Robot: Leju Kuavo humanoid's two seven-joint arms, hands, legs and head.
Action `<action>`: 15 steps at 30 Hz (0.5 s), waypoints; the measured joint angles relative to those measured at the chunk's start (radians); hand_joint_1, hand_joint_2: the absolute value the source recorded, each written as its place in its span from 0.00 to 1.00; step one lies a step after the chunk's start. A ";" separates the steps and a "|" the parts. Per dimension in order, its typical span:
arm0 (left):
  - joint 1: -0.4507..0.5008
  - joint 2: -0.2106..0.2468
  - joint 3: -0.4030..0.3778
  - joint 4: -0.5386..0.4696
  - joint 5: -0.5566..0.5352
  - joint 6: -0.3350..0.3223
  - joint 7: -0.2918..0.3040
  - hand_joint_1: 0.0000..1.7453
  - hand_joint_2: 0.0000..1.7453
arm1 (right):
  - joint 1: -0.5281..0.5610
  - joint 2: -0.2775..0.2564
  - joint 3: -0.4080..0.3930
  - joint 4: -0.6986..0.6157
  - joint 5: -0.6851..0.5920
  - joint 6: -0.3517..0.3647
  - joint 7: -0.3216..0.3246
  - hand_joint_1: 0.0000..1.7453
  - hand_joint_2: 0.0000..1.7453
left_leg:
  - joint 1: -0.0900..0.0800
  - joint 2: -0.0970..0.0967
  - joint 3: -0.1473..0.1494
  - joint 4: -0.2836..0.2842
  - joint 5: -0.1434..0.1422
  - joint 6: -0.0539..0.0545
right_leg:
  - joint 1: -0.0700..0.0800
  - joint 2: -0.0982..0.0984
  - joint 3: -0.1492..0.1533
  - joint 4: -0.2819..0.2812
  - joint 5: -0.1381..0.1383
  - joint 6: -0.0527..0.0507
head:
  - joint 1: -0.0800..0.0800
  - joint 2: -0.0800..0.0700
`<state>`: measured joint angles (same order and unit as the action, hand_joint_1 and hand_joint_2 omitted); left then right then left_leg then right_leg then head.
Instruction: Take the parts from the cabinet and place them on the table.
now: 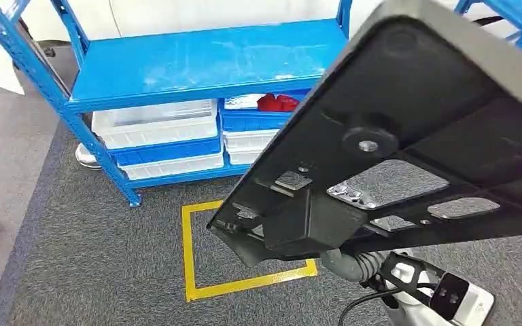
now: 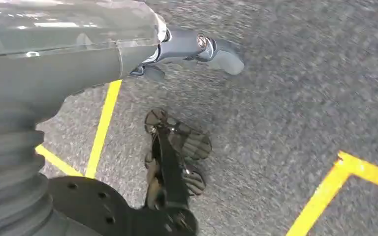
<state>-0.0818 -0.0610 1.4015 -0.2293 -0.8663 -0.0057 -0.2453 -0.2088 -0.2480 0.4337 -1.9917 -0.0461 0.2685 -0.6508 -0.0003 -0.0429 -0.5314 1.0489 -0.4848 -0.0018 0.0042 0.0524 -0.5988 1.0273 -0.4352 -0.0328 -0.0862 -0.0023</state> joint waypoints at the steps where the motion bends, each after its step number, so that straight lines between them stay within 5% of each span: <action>1: -0.001 0.003 0.000 0.000 0.001 0.000 -0.007 0.00 1.00 | 0.000 0.000 0.000 -0.010 0.006 -0.011 0.000 1.00 1.00 | 0.000 -0.031 0.011 -0.028 -0.015 0.002 | 0.005 0.007 -0.004 0.003 0.003 0.006 | 0.000 0.000; 3: -0.001 0.003 0.001 0.000 0.003 0.005 -0.031 0.00 1.00 | 0.004 0.000 0.001 -0.032 0.029 -0.046 0.000 1.00 1.00 | -0.001 -0.017 0.006 -0.035 -0.009 0.005 | -0.003 0.027 -0.014 0.003 0.011 0.019 | 0.000 0.000; 5: -0.003 0.005 0.001 0.000 0.003 -0.001 -0.040 0.00 1.00 | 0.012 0.000 0.002 -0.052 0.043 -0.072 0.000 1.00 1.00 | -0.001 0.000 0.008 -0.045 0.003 0.018 | -0.004 0.047 -0.019 -0.003 0.022 0.035 | 0.000 0.000; 7: -0.006 0.005 0.000 0.000 -0.003 -0.005 -0.048 0.00 1.00 | 0.016 0.000 0.003 -0.071 0.054 -0.097 0.000 1.00 1.00 | 0.002 0.024 0.007 -0.056 0.017 0.030 | -0.001 -0.020 -0.038 0.044 -0.028 0.037 | 0.000 0.000; 9: -0.004 0.008 -0.002 0.000 -0.020 -0.019 -0.054 0.00 1.00 | 0.045 0.001 0.001 -0.110 0.033 -0.108 0.000 1.00 1.00 | 0.000 0.045 -0.002 -0.055 0.020 0.034 | -0.008 -0.041 -0.097 0.191 -0.113 0.045 | 0.000 0.000; 11: 0.001 0.011 -0.008 0.000 -0.036 -0.027 -0.055 0.00 1.00 | 0.113 0.001 -0.025 -0.180 0.000 -0.068 0.000 1.00 1.00 | 0.000 0.065 -0.008 -0.053 0.021 0.034 | -0.014 -0.042 -0.135 0.302 -0.152 0.053 | 0.000 0.000; 13: 0.004 0.013 -0.014 0.000 -0.038 -0.030 -0.055 0.00 1.00 | 0.133 0.001 -0.048 -0.214 -0.009 -0.060 0.000 1.00 1.00 | 0.000 0.091 -0.009 -0.051 0.020 0.032 | -0.018 -0.049 -0.092 0.236 -0.108 0.056 | 0.000 0.000; 14: 0.002 0.013 -0.018 0.000 -0.041 -0.032 -0.055 0.00 1.00 | 0.142 0.001 -0.056 -0.230 -0.011 -0.060 0.000 1.00 1.00 | 0.000 0.105 -0.008 -0.051 0.019 0.030 | -0.018 -0.061 -0.038 0.139 -0.065 0.056 | 0.000 0.000; 15: 0.000 0.013 -0.021 0.000 -0.044 -0.034 -0.054 0.00 1.00 | 0.152 0.001 -0.063 -0.243 -0.012 -0.048 0.000 1.00 1.00 | 0.000 0.115 -0.005 -0.050 0.017 0.027 | -0.016 -0.094 0.019 0.041 -0.030 0.052 | 0.000 0.000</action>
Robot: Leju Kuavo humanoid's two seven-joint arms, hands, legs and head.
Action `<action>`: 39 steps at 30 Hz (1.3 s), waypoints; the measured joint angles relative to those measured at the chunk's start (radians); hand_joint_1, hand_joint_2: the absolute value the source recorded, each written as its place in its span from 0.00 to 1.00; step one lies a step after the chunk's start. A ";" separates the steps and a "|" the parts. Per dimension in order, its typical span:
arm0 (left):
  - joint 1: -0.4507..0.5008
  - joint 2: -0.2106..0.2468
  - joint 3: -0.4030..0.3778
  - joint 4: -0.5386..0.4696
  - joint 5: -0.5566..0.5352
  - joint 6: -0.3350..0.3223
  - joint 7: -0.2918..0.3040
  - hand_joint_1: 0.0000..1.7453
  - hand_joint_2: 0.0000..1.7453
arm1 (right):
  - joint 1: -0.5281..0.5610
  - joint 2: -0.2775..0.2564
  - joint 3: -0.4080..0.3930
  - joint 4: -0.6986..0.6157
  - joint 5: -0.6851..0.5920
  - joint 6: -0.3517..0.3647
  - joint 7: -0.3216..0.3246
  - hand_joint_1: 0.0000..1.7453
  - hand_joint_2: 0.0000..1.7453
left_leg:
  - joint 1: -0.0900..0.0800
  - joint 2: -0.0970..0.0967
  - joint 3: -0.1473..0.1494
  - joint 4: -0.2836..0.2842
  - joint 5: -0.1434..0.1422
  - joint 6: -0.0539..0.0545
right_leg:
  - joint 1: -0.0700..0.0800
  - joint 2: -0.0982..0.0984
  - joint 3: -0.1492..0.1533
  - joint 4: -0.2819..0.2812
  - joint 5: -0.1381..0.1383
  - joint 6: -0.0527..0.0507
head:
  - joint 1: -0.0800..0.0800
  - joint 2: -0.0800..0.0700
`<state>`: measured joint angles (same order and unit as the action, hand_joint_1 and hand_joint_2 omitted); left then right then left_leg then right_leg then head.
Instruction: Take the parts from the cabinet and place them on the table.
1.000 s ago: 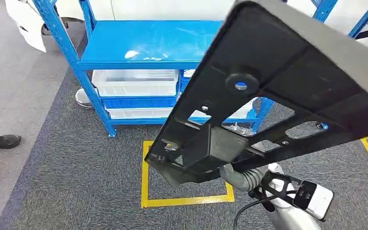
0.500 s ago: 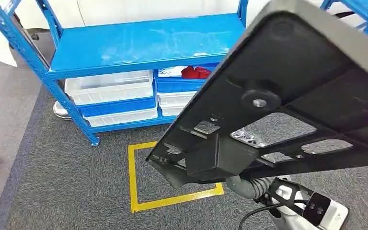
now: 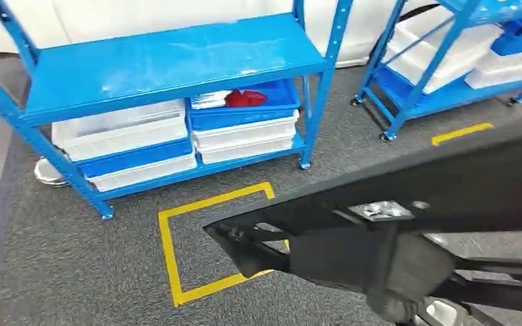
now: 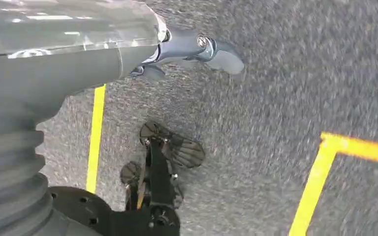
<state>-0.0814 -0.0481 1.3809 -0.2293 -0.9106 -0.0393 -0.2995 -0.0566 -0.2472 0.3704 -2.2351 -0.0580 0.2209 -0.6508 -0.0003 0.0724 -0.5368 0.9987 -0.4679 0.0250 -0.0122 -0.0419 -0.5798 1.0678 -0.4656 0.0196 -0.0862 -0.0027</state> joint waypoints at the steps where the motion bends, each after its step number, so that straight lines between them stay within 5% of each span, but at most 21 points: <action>1: 0.000 0.000 -0.002 0.000 -0.002 -0.003 0.001 0.00 1.00 | 0.009 0.000 -0.010 -0.015 -0.003 0.026 0.000 1.00 1.00 | -0.002 0.009 0.002 -0.001 -0.001 -0.005 | 0.010 -0.049 0.022 -0.049 -0.016 -0.006 | 0.000 0.000; 5: -0.004 0.002 -0.011 0.000 -0.011 -0.005 0.012 0.00 1.00 | 0.047 0.000 -0.081 -0.057 -0.035 0.159 0.000 1.00 1.00 | -0.008 0.051 0.007 0.001 -0.005 -0.028 | 0.016 0.004 0.009 -0.053 0.001 -0.034 | 0.000 0.000; 6: -0.007 0.002 -0.013 0.000 -0.011 -0.005 0.013 0.00 1.00 | 0.055 0.000 -0.098 -0.062 -0.038 0.180 0.000 1.00 1.00 | -0.006 0.042 0.003 0.005 -0.013 -0.036 | 0.007 0.014 0.015 -0.061 0.008 -0.043 | 0.000 0.000; 8: -0.008 0.002 -0.014 0.000 -0.012 -0.005 0.015 0.00 1.00 | 0.062 -0.001 -0.125 -0.067 -0.043 0.219 0.000 1.00 1.00 | 0.001 -0.042 -0.030 0.096 -0.079 -0.041 | 0.008 0.030 0.010 -0.062 0.014 -0.052 | 0.000 0.000; 11: -0.001 0.001 -0.014 0.000 -0.011 -0.005 0.022 0.00 1.00 | 0.086 -0.001 -0.156 -0.067 -0.051 0.272 0.000 1.00 1.00 | 0.002 -0.063 -0.127 0.316 -0.167 -0.044 | 0.012 0.067 0.001 -0.060 0.020 -0.057 | 0.000 0.000; 12: 0.001 0.001 -0.014 0.000 -0.011 -0.006 0.024 0.00 1.00 | 0.093 -0.001 -0.169 -0.067 -0.053 0.282 0.000 1.00 1.00 | 0.002 -0.064 -0.128 0.317 -0.152 -0.042 | 0.013 0.081 0.001 -0.059 0.022 -0.056 | 0.000 0.000; 14: 0.001 0.001 -0.014 0.000 -0.013 -0.006 0.024 0.00 1.00 | 0.098 -0.001 -0.188 -0.067 -0.053 0.288 0.000 1.00 1.00 | 0.002 -0.072 -0.066 0.189 -0.071 -0.034 | 0.013 0.109 0.000 -0.055 0.023 -0.054 | 0.000 0.000; 15: 0.001 0.002 -0.014 0.000 -0.013 -0.006 0.024 0.00 1.00 | 0.100 -0.001 -0.195 -0.067 -0.053 0.288 0.000 1.00 1.00 | 0.002 -0.095 -0.018 0.091 -0.025 -0.028 | 0.013 0.122 0.000 -0.052 0.024 -0.053 | 0.000 0.000; 16: 0.002 0.003 -0.014 0.000 -0.013 -0.006 0.024 0.00 1.00 | 0.103 -0.001 -0.201 -0.067 -0.053 0.288 0.000 1.00 1.00 | 0.002 -0.149 0.012 0.023 -0.018 -0.022 | 0.009 0.133 -0.002 -0.050 0.025 -0.050 | 0.000 0.000; 17: 0.001 0.003 -0.014 0.000 -0.014 -0.006 0.024 0.00 1.00 | 0.103 -0.001 -0.206 -0.067 -0.053 0.288 0.000 1.00 1.00 | 0.005 -0.159 0.017 0.002 -0.022 -0.026 | 0.016 0.144 -0.010 -0.043 0.026 -0.042 | 0.000 0.000; 20: 0.000 0.003 -0.015 0.000 -0.014 -0.006 0.024 0.00 1.00 | 0.113 0.004 -0.219 -0.067 -0.058 0.309 0.000 1.00 1.00 | -0.002 -0.127 0.015 0.005 -0.015 -0.017 | 0.004 0.177 -0.019 -0.053 0.040 -0.020 | 0.000 0.000; 21: -0.002 0.001 -0.016 0.001 -0.014 -0.006 0.025 0.00 1.00 | 0.115 0.005 -0.227 -0.067 -0.061 0.326 0.000 1.00 1.00 | 0.010 -0.113 0.017 -0.010 -0.003 -0.009 | 0.010 0.175 -0.021 -0.047 0.039 -0.016 | 0.000 0.000; 23: -0.005 0.002 -0.017 0.001 -0.014 -0.004 0.026 0.00 1.00 | 0.118 0.005 -0.237 -0.066 -0.065 0.344 0.000 1.00 1.00 | 0.008 -0.088 0.015 -0.015 0.003 0.002 | 0.012 0.079 -0.058 0.023 -0.020 -0.013 | 0.000 0.000; 24: -0.002 0.002 -0.017 0.001 -0.014 -0.001 0.024 0.00 1.00 | 0.118 0.005 -0.241 -0.064 -0.067 0.351 0.000 1.00 1.00 | 0.007 -0.075 0.011 -0.015 0.004 0.002 | 0.008 0.060 -0.091 0.096 -0.062 -0.009 | 0.000 0.000; 26: 0.006 0.002 -0.017 0.001 -0.010 0.002 0.016 0.00 1.00 | 0.121 0.006 -0.250 -0.048 -0.068 0.374 0.000 1.00 1.00 | 0.005 -0.047 0.007 -0.014 0.003 0.001 | 0.000 0.051 -0.147 0.228 -0.116 -0.001 | 0.000 0.000; 27: 0.008 0.002 -0.017 0.001 -0.010 0.004 0.011 0.00 1.00 | 0.125 0.006 -0.257 -0.038 -0.070 0.381 0.000 1.00 1.00 | 0.004 -0.031 0.005 -0.012 0.003 0.001 | -0.003 0.048 -0.152 0.247 -0.114 0.003 | 0.000 0.000; 29: 0.006 0.002 -0.018 0.001 0.005 0.011 -0.008 0.00 1.00 | 0.138 0.006 -0.269 -0.021 -0.058 0.378 0.000 1.00 1.00 | 0.005 -0.008 0.005 -0.010 0.001 -0.002 | -0.007 0.038 -0.092 0.149 -0.051 0.006 | 0.000 0.000; 30: 0.006 0.002 -0.027 0.001 0.015 0.010 -0.017 0.00 1.00 | 0.133 0.006 -0.269 0.000 -0.040 0.365 0.000 1.00 1.00 | 0.005 0.003 0.008 -0.010 -0.001 -0.006 | -0.008 0.019 -0.032 0.044 -0.006 0.004 | 0.000 0.000; 32: 0.003 0.002 -0.040 0.001 0.019 0.004 -0.023 0.00 1.00 | 0.114 0.008 -0.267 0.043 -0.018 0.336 0.000 1.00 1.00 | -0.004 0.022 0.011 -0.009 -0.006 -0.016 | 0.009 -0.047 0.022 -0.057 -0.003 -0.011 | 0.000 0.000; 36: -0.012 0.002 -0.054 0.001 0.018 -0.009 -0.033 0.00 1.00 | 0.085 0.008 -0.231 0.120 -0.016 0.253 0.000 1.00 1.00 | -0.005 0.061 0.019 -0.010 -0.007 -0.040 | 0.005 0.004 0.010 -0.065 0.009 -0.034 | 0.000 0.000; 39: -0.015 0.003 -0.055 0.001 0.021 -0.006 -0.033 0.00 1.00 | 0.036 0.008 -0.179 0.194 -0.028 0.228 0.000 1.00 1.00 | 0.005 -0.051 -0.043 0.129 -0.096 -0.049 | 0.000 0.034 0.008 -0.069 0.019 -0.050 | 0.000 0.000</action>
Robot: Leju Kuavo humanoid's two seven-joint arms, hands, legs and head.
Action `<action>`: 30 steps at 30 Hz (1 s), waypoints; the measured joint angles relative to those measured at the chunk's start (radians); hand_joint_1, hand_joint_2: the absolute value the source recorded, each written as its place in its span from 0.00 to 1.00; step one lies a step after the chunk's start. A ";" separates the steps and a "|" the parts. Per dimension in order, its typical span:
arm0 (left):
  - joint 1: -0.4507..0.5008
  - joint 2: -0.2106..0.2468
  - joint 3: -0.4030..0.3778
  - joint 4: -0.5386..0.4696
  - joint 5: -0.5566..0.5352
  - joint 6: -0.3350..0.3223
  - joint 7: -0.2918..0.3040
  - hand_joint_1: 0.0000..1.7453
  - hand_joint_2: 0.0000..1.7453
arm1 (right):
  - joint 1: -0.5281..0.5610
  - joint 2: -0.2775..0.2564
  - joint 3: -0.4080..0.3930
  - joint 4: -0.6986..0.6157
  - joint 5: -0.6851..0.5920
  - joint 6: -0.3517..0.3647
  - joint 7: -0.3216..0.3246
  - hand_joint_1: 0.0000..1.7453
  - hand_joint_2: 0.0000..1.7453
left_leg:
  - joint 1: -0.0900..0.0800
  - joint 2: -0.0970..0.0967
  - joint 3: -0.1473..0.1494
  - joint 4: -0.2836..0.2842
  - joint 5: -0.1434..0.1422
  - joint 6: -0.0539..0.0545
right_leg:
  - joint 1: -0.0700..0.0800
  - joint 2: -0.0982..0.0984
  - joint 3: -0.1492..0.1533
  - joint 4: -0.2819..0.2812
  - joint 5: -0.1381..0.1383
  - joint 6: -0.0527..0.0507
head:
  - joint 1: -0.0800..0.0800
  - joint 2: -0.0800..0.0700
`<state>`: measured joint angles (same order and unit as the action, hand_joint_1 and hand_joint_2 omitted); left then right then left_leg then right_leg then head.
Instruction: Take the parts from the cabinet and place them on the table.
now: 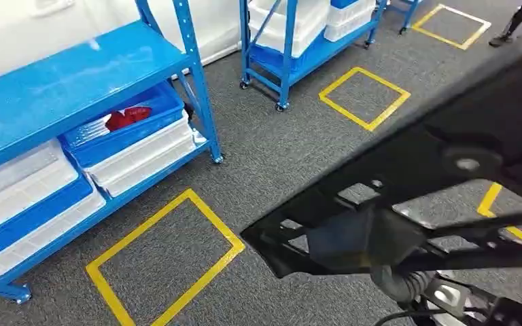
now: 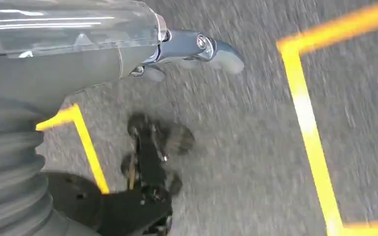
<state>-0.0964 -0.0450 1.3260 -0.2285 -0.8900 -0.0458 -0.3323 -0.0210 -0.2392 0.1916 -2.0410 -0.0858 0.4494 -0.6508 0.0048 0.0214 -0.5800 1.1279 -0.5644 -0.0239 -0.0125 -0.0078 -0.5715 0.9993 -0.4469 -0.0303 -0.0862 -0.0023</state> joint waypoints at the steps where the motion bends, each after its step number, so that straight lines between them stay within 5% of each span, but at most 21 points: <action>1: 0.002 0.000 0.000 0.000 0.001 0.002 0.000 0.00 1.00 | -0.013 0.000 0.014 0.022 -0.002 -0.003 0.000 1.00 1.00 | 0.000 -0.011 -0.045 0.093 -0.042 -0.002 | 0.001 0.014 -0.003 0.000 0.002 -0.002 | 0.000 0.000; 3: 0.005 0.000 0.000 0.000 -0.003 0.005 0.001 0.00 1.00 | -0.028 0.000 0.031 0.063 -0.006 -0.013 0.000 1.00 1.00 | -0.001 -0.014 -0.103 0.202 -0.063 -0.003 | 0.004 0.041 -0.006 0.003 0.003 -0.003 | 0.000 0.000; 4: 0.005 0.000 0.000 0.000 -0.006 0.005 0.002 0.00 1.00 | -0.033 0.000 0.035 0.077 -0.008 -0.017 0.000 1.00 1.00 | -0.001 -0.014 -0.096 0.180 -0.036 -0.001 | 0.005 0.052 -0.005 0.004 0.003 -0.003 | 0.000 0.000; 6: 0.004 0.001 -0.002 0.000 -0.014 0.006 0.002 0.00 1.00 | -0.051 0.000 0.041 0.097 -0.011 -0.018 0.000 1.00 1.00 | 0.000 -0.023 -0.029 0.024 0.061 0.005 | 0.005 0.078 -0.004 0.009 0.002 -0.001 | 0.000 0.000; 7: 0.003 0.001 -0.004 0.000 -0.020 0.008 0.003 0.00 1.00 | -0.056 0.000 0.043 0.102 -0.013 -0.018 0.000 1.00 1.00 | 0.002 -0.056 0.010 -0.066 0.105 0.009 | 0.004 0.088 -0.004 0.012 0.000 0.002 | 0.000 0.000; 8: 0.003 0.002 -0.005 0.000 -0.023 0.009 0.004 0.00 1.00 | -0.059 0.000 0.044 0.105 -0.016 -0.016 0.000 1.00 1.00 | 0.004 -0.111 0.026 -0.106 0.097 0.013 | 0.007 0.096 -0.010 0.017 -0.001 0.008 | 0.000 0.000; 10: 0.005 0.002 -0.008 0.000 -0.024 0.011 0.009 0.00 1.00 | -0.063 0.000 0.046 0.108 -0.018 -0.010 0.000 1.00 1.00 | 0.005 -0.095 0.029 -0.119 0.097 0.014 | 0.002 0.118 -0.023 0.021 0.005 0.021 | 0.000 0.000; 13: -0.001 0.001 -0.010 0.000 -0.023 0.013 0.011 0.00 1.00 | -0.063 0.002 0.050 0.108 -0.018 -0.008 0.000 1.00 1.00 | 0.010 -0.063 0.031 -0.132 0.107 0.035 | 0.005 0.152 -0.028 0.012 0.014 0.041 | 0.000 0.000; 15: -0.006 0.002 -0.015 0.001 -0.023 0.011 0.012 0.00 1.00 | -0.070 0.002 0.052 0.106 -0.016 -0.006 0.000 1.00 1.00 | 0.011 -0.040 0.033 -0.137 0.111 0.042 | 0.008 0.053 -0.057 0.077 -0.037 0.047 | 0.000 0.000; 17: 0.000 0.002 -0.019 0.001 -0.029 0.001 0.013 0.00 1.00 | -0.074 0.003 0.059 0.098 -0.016 -0.008 0.000 1.00 1.00 | 0.007 -0.014 0.031 -0.136 0.110 0.043 | 0.003 0.021 -0.135 0.242 -0.112 0.049 | 0.000 0.000; 19: 0.002 0.002 -0.024 0.001 -0.041 -0.006 0.020 0.00 1.00 | -0.074 0.004 0.063 0.080 -0.015 -0.006 0.000 1.00 1.00 | 0.005 0.014 0.032 -0.136 0.108 0.045 | 0.000 0.013 -0.163 0.302 -0.111 0.049 | 0.000 0.000; 21: -0.001 0.001 -0.027 0.001 -0.046 -0.013 0.027 0.00 1.00 | -0.081 0.004 0.064 0.053 -0.012 0.006 0.000 1.00 1.00 | 0.005 0.036 0.035 -0.136 0.105 0.041 | 0.000 0.001 -0.095 0.176 -0.039 0.045 | 0.000 0.000; 22: -0.002 0.001 -0.029 0.002 -0.044 -0.013 0.033 0.00 1.00 | -0.088 0.004 0.064 0.037 -0.011 0.011 0.000 1.00 1.00 | 0.005 0.046 0.038 -0.136 0.103 0.039 | 0.002 -0.025 -0.042 0.081 -0.001 0.039 | 0.000 0.000; 23: -0.002 0.001 -0.029 0.002 -0.039 -0.013 0.043 0.00 1.00 | -0.097 0.004 0.063 0.021 -0.015 0.019 0.000 1.00 1.00 | 0.002 0.054 0.041 -0.136 0.101 0.035 | 0.010 -0.077 -0.010 0.017 -0.003 0.033 | 0.000 0.000; 27: -0.004 0.002 -0.023 0.002 -0.018 0.007 0.066 0.00 1.00 | -0.120 0.005 0.051 -0.019 -0.038 0.042 0.000 1.00 1.00 | -0.004 0.098 0.048 -0.135 0.093 0.014 | 0.022 -0.035 -0.018 0.011 -0.004 0.016 | 0.000 0.000; 28: -0.007 0.003 -0.023 0.001 -0.010 0.011 0.071 0.00 1.00 | -0.121 0.005 0.048 -0.027 -0.043 0.045 0.000 1.00 1.00 | -0.004 0.098 0.049 -0.132 0.086 0.006 | 0.011 -0.022 -0.012 0.003 0.002 0.007 | 0.000 0.000; 30: -0.007 0.009 -0.018 0.002 -0.003 0.018 0.077 0.00 1.00 | -0.129 0.005 0.044 -0.038 -0.054 0.052 0.000 1.00 1.00 | 0.003 0.017 0.016 -0.044 0.025 -0.002 | 0.008 -0.008 -0.011 0.002 0.004 -0.002 | 0.000 0.000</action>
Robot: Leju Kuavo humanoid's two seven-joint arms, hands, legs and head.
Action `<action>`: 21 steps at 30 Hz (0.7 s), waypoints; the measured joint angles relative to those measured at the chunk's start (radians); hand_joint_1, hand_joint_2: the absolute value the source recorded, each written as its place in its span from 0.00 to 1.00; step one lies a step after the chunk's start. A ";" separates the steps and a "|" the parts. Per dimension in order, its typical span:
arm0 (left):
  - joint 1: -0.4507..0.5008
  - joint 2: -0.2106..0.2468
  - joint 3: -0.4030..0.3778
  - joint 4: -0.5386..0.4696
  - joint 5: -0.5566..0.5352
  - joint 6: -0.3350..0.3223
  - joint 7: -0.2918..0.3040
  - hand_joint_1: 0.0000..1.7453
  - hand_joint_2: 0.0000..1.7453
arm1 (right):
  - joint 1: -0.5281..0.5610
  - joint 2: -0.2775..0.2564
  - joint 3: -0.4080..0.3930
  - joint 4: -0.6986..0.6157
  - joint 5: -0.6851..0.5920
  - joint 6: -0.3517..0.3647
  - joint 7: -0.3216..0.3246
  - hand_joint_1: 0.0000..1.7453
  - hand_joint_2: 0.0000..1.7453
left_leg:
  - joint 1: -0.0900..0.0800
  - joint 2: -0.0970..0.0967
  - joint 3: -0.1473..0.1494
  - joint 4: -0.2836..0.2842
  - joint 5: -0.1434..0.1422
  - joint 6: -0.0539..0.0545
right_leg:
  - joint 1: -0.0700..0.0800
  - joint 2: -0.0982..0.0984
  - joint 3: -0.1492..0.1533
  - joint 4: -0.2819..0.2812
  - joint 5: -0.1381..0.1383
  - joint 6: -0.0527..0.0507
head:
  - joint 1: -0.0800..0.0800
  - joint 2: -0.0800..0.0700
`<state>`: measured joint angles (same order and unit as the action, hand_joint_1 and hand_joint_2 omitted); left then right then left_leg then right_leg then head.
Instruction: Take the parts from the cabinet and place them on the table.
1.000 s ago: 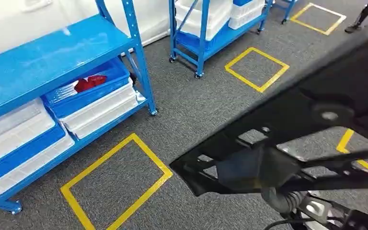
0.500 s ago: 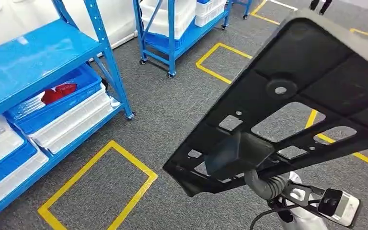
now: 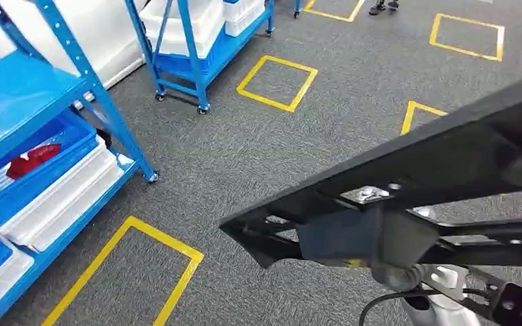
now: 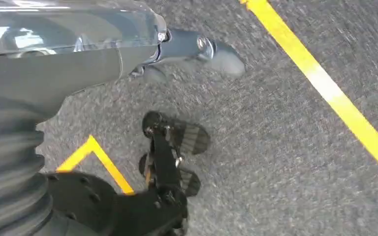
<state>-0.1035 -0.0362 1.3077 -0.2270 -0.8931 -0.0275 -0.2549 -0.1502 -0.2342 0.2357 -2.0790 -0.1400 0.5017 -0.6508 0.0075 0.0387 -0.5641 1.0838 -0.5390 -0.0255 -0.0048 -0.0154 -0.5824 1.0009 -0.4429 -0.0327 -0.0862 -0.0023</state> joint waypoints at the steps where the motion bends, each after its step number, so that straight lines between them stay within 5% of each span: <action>1: 0.003 0.003 0.003 0.000 0.001 0.005 0.005 0.00 1.00 | 0.001 -0.002 -0.002 0.000 -0.005 0.005 0.000 1.00 1.00 | 0.001 -0.018 -0.039 0.086 -0.044 -0.002 | 0.000 0.011 0.000 0.000 0.000 -0.002 | 0.000 0.000; 3: 0.011 0.009 0.007 0.000 0.001 0.006 0.013 0.00 1.00 | 0.009 -0.002 -0.006 0.000 -0.010 0.011 0.000 1.00 1.00 | 0.000 -0.030 -0.110 0.230 -0.095 -0.005 | 0.002 0.038 -0.002 0.001 0.000 -0.003 | 0.000 0.000; 4: 0.014 0.009 0.010 0.000 0.001 0.006 0.015 0.00 1.00 | 0.015 -0.002 -0.009 0.000 -0.015 0.017 0.000 1.00 1.00 | 0.000 -0.030 -0.118 0.239 -0.082 -0.003 | 0.003 0.053 0.000 0.002 0.000 -0.003 | 0.000 0.000; 5: 0.014 0.009 0.013 0.000 0.001 0.008 0.016 0.00 1.00 | 0.018 -0.002 -0.011 0.000 -0.019 0.024 0.000 1.00 1.00 | 0.000 -0.030 -0.102 0.199 -0.047 -0.001 | 0.003 0.065 0.001 0.003 0.000 -0.003 | 0.000 0.000; 7: 0.013 0.009 0.015 0.000 0.001 0.010 0.015 0.00 1.00 | 0.020 -0.002 -0.014 0.000 -0.021 0.037 0.000 1.00 1.00 | 0.000 -0.052 -0.025 0.024 0.053 0.008 | 0.003 0.092 0.005 0.006 -0.002 0.000 | 0.000 0.000; 8: 0.014 0.010 0.018 0.000 0.001 0.010 0.013 0.00 1.00 | 0.020 -0.002 -0.014 0.001 -0.021 0.044 0.000 1.00 1.00 | 0.001 -0.099 0.007 -0.054 0.083 0.014 | 0.000 0.102 0.003 0.007 -0.004 0.002 | 0.000 0.000; 9: 0.013 0.010 0.019 0.000 0.001 0.010 0.013 0.00 1.00 | 0.018 -0.002 -0.014 0.003 -0.020 0.047 0.000 1.00 1.00 | 0.007 -0.142 0.015 -0.083 0.072 0.019 | 0.006 0.114 -0.004 0.016 -0.004 0.010 | 0.000 0.000; 11: 0.015 0.008 0.019 0.000 0.001 0.010 0.014 0.00 1.00 | 0.020 -0.002 -0.014 0.008 -0.018 0.047 0.000 1.00 1.00 | -0.001 -0.121 0.017 -0.080 0.070 0.021 | -0.008 0.139 -0.014 0.012 0.002 0.024 | 0.000 0.000; 13: 0.011 0.002 0.019 0.000 0.001 0.016 0.025 0.00 1.00 | 0.021 0.000 -0.014 0.010 -0.017 0.055 0.000 1.00 1.00 | 0.008 -0.097 0.022 -0.094 0.079 0.034 | -0.002 0.157 -0.017 0.008 0.006 0.040 | 0.000 0.000; 15: 0.009 0.000 0.020 0.000 0.000 0.023 0.038 0.00 1.00 | 0.015 0.000 -0.014 0.013 -0.015 0.055 0.000 1.00 1.00 | 0.008 -0.071 0.027 -0.104 0.083 0.045 | 0.000 0.051 -0.045 0.072 -0.041 0.047 | 0.000 0.000; 16: 0.011 -0.002 0.020 0.000 -0.001 0.025 0.044 0.00 1.00 | 0.014 0.000 -0.014 0.016 -0.016 0.055 0.000 1.00 1.00 | 0.006 -0.058 0.027 -0.103 0.082 0.047 | -0.003 0.031 -0.082 0.147 -0.080 0.051 | 0.000 0.000; 18: 0.014 -0.003 0.020 0.000 -0.002 0.027 0.051 0.00 1.00 | 0.017 0.000 -0.014 0.023 -0.015 0.058 0.000 1.00 1.00 | 0.004 -0.029 0.025 -0.102 0.079 0.049 | -0.010 0.022 -0.163 0.308 -0.140 0.059 | 0.000 0.000; 19: 0.014 -0.005 0.020 0.000 -0.002 0.027 0.051 0.00 1.00 | 0.017 0.000 -0.014 0.027 -0.015 0.058 0.000 1.00 1.00 | 0.003 -0.018 0.026 -0.102 0.077 0.048 | -0.012 0.020 -0.175 0.332 -0.137 0.062 | 0.000 0.000; 21: 0.012 -0.010 0.020 0.000 -0.001 0.028 0.056 0.00 1.00 | 0.018 0.000 -0.014 0.032 -0.015 0.058 0.000 1.00 1.00 | 0.003 0.007 0.032 -0.102 0.072 0.045 | -0.015 0.013 -0.123 0.232 -0.067 0.063 | 0.000 0.000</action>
<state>-0.0915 -0.0458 1.3279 -0.2266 -0.8946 0.0004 -0.1991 -0.1326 -0.2338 0.2213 -2.0470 -0.1549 0.5596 -0.6508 0.0109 0.0454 -0.5318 0.9819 -0.4672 0.0194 -0.0194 -0.0028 -0.7049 1.2326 -0.5098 0.0300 -0.0862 -0.0027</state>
